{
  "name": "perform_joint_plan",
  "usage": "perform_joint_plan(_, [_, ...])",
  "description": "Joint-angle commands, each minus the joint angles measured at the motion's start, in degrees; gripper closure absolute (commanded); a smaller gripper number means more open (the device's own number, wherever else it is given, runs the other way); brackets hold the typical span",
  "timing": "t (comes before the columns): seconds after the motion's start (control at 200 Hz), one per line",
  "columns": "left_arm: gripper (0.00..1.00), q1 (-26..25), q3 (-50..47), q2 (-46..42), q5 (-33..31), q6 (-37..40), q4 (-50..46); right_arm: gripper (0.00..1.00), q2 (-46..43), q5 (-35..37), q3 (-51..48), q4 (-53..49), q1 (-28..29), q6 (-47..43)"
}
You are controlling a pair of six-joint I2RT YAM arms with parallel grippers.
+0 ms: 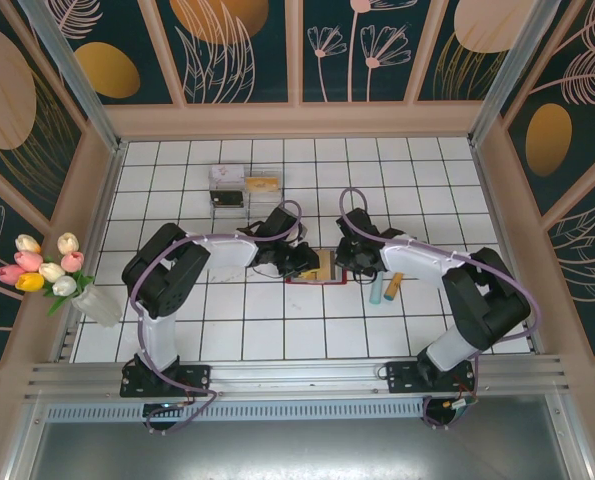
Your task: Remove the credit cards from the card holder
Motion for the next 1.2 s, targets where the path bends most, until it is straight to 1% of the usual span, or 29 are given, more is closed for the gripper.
perform_joint_plan(0.0, [0.8, -0.1, 2.7, -2.9, -3.1, 1.4, -3.2, 0.79, -1.5, -0.8, 1.6, -0.2, 0.0, -2.2])
perform_joint_plan(0.1, [0.81, -0.1, 2.6, -2.2, -4.6, 1.7, -4.7, 0.79, -1.5, -1.0, 1.9, 1.1, 0.3, -2.8])
perform_joint_plan(0.12, [0.81, -0.1, 2.3, -2.1, -4.8, 1.6, -4.7, 0.79, -1.5, -2.6, 1.9, 1.4, 0.3, -3.0])
perform_joint_plan(0.205, [0.83, -0.2, 1.2, -1.5, -4.4, 0.8, -3.5, 0.79, -0.1, -5.6, 1.9, 2.4, 0.1, -3.9])
perform_joint_plan(0.305, [0.84, -0.1, 1.1, -1.0, -4.4, 0.7, -3.3, 0.79, 1.6, -7.0, 1.9, 2.9, 0.1, -4.2])
perform_joint_plan(0.535, [0.84, -0.1, 1.2, 1.3, -4.2, 1.0, -3.8, 0.79, 4.3, -5.1, 2.7, 1.2, 0.0, -4.2])
perform_joint_plan(0.706, [0.84, -0.1, 1.1, 2.1, -4.2, 1.3, -3.9, 0.79, 5.8, -5.3, 1.3, 1.6, -0.4, -3.9])
perform_joint_plan(0.956, [0.81, -0.1, 1.2, 3.3, -2.5, 1.2, -3.1, 0.8, 7.5, -6.2, 0.2, 2.3, -0.6, -3.9])
perform_joint_plan(1.196, [0.8, -0.1, 1.9, 4.5, 0.3, 1.0, -1.4, 0.8, 7.9, -6.7, -0.6, 2.9, -0.6, -3.8])
